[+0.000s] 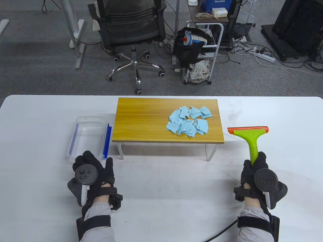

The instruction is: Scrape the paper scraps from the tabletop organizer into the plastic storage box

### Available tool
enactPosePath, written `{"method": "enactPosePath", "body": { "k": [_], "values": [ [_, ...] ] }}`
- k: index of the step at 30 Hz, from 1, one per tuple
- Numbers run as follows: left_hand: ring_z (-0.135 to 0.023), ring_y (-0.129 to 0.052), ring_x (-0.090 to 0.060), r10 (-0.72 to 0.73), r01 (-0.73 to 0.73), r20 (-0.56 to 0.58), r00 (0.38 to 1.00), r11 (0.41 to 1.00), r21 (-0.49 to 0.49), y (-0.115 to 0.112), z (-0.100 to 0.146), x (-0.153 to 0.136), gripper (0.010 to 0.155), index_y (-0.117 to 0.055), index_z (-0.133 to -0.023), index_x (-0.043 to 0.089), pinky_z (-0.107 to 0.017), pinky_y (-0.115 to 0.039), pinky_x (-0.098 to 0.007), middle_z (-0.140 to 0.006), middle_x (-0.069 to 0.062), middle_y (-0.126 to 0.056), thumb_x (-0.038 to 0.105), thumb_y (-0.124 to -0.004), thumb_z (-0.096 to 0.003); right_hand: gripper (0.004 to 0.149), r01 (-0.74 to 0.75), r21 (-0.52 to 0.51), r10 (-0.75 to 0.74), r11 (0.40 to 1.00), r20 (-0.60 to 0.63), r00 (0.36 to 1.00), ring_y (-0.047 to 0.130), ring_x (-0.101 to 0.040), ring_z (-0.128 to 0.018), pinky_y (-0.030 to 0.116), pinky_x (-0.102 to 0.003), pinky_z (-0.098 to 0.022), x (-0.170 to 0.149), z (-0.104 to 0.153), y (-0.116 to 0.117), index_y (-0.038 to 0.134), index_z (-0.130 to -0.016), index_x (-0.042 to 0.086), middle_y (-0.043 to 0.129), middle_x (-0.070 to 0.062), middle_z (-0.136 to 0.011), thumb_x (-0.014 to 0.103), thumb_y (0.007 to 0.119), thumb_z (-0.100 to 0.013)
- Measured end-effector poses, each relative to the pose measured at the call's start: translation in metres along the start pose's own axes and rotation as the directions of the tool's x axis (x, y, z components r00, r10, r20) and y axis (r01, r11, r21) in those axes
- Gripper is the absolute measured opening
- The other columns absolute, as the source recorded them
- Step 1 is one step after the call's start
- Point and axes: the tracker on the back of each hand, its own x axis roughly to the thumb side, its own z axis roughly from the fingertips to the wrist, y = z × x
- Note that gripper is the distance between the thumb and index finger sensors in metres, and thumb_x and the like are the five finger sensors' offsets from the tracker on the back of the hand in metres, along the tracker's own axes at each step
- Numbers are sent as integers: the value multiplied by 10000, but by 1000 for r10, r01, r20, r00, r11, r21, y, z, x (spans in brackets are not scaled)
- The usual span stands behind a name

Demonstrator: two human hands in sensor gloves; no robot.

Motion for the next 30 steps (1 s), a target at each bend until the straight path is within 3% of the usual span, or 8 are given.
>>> {"method": "enactPosePath", "body": {
  "k": [3, 7, 12, 16, 22, 24, 26, 30],
  "values": [
    [-998, -39, -546, 48, -47, -100, 994, 999, 20, 7, -11, -7, 815, 59, -1000, 213, -714, -367, -706, -1062, -216, 98, 562, -558, -597, 641, 17, 4, -17, 1000, 5, 1000, 966, -331, -409, 824, -534, -318, 0, 0, 1, 560, -962, 2, 820, -199, -744, 303, 842, -472],
    [-1015, -201, -556, 120, -111, -242, 963, 993, 51, 10, -24, -17, 895, 120, -959, 161, -726, -520, -615, -1046, -259, 71, 591, -579, -601, 641, 35, 11, -35, 999, 2, 999, 967, -330, -407, 825, -533, -317, 1, 0, 2, 562, -962, -1, 821, -200, -743, 304, 843, -473],
    [-993, -499, -467, 292, -286, -421, 859, 955, 79, 8, -40, -33, 995, 138, -931, 102, -667, -709, -462, -1051, -296, -24, 630, -636, -595, 640, 46, 15, -46, 999, 9, 999, 968, -329, -405, 826, -532, -315, 2, 0, 3, 564, -961, -1, 822, -201, -742, 304, 844, -473],
    [-913, -682, -364, 379, -409, -514, 769, 910, 59, 1, -47, -47, 981, 76, -962, 82, -590, -796, -358, -1066, -292, -171, 591, -678, -595, 640, 52, 15, -52, 999, 14, 999, 968, -330, -405, 826, -532, -315, 2, 0, 4, 566, -961, -1, 823, -201, -741, 304, 844, -473],
    [-729, -926, -250, 522, -544, -486, 701, 832, 108, -1, -51, -54, 835, -136, -1023, 55, -471, -926, -242, -1002, -248, -521, 514, -697, -608, 641, 68, 21, -68, 997, 3, 998, 971, -328, -401, 827, -531, -313, 2, 0, 5, 567, -961, -3, 824, -201, -741, 305, 846, -472],
    [-716, -944, -277, 536, -552, -484, 692, 825, 125, 2, -51, -56, 812, -178, -1015, 27, -473, -948, -262, -948, -229, -591, 472, -720, -606, 640, 69, 25, -69, 997, 1, 998, 970, -329, -401, 828, -530, -312, 2, 0, 5, 569, -960, -2, 825, -200, -741, 306, 846, -472],
    [-698, -960, -300, 537, -546, -499, 680, 825, 144, 5, -49, -58, 784, -204, -1001, -7, -458, -968, -281, -922, -242, -620, 423, -724, -602, 640, 76, 25, -76, 997, -5, 997, 972, -326, -400, 829, -529, -312, 2, 1, 5, 569, -960, -2, 826, -201, -740, 306, 846, -472],
    [-670, -967, -267, 634, -626, -441, 635, 757, 188, 21, -44, -62, 772, -201, -978, -35, -429, -975, -271, -901, -225, -633, 422, -699, -604, 641, 92, 22, -92, 996, -18, 996, 973, -325, -399, 829, -529, -312, 1, 0, 4, 568, -960, -2, 826, -200, -740, 306, 846, -472]
  ]
}}
